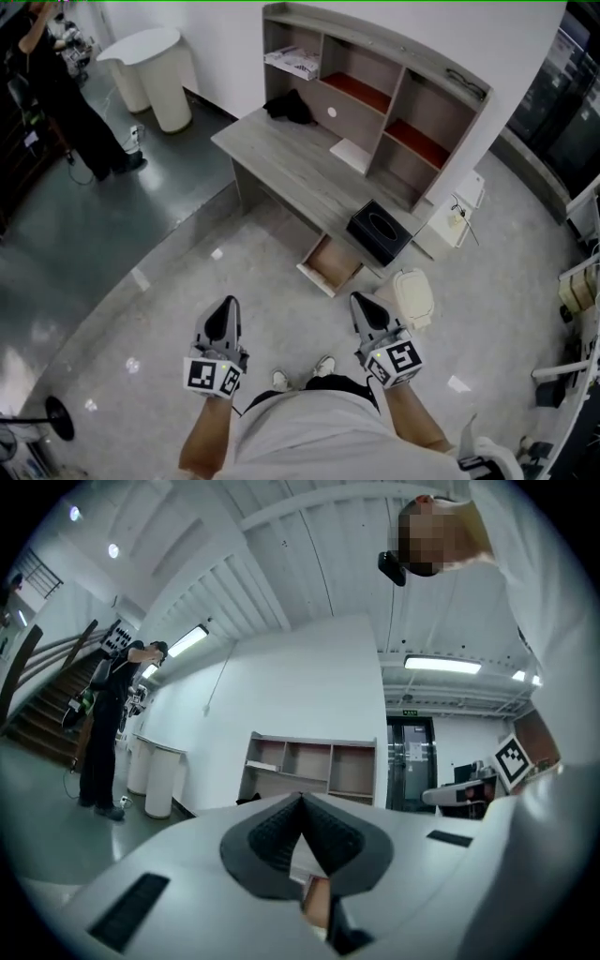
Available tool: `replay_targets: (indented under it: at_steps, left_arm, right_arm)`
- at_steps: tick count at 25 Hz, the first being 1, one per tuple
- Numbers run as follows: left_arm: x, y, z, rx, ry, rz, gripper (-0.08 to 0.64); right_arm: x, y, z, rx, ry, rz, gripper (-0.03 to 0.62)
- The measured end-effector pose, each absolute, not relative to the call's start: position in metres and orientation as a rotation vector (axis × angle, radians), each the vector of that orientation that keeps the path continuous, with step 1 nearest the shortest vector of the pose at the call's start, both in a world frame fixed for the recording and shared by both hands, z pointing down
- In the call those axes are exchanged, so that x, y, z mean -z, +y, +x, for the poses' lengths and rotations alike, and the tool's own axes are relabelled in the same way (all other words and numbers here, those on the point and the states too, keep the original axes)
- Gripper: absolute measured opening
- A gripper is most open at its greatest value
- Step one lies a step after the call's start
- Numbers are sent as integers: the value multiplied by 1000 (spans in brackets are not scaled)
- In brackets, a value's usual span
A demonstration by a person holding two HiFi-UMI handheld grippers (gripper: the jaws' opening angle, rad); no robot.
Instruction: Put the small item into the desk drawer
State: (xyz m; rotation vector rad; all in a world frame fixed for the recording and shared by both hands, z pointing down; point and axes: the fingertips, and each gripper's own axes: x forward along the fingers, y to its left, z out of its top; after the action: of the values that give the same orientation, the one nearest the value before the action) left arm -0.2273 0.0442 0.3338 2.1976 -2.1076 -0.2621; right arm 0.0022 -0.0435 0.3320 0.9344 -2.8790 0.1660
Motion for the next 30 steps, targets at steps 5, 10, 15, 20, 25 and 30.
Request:
replay_targets:
  at_steps: [5, 10, 15, 20, 25, 30]
  left_arm:
    - [-328, 62, -245, 156, -2193, 2183, 17]
    - [-318, 77, -259, 109, -2268, 2133, 17]
    - [-310, 85, -265, 69, -2325, 2114, 17]
    - [-298, 68, -264, 87, -2350, 2141, 17]
    - [-292, 53, -257, 98, -2355, 2161, 17]
    - [-291, 50, -253, 86, -2375, 2153, 17]
  right_arm:
    - [-322, -64, 26, -123, -2828, 1049, 23]
    - [-307, -82, 53, -88, -2800, 1164, 23]
    - [-300, -92, 76, -71, -2768, 1261, 23]
    - [-290, -102, 85, -47, -2777, 1301, 23]
    - [-281, -108, 88, -28, -2800, 1305, 23]
    - [-279, -112, 93, -20, -2815, 1291, 23]
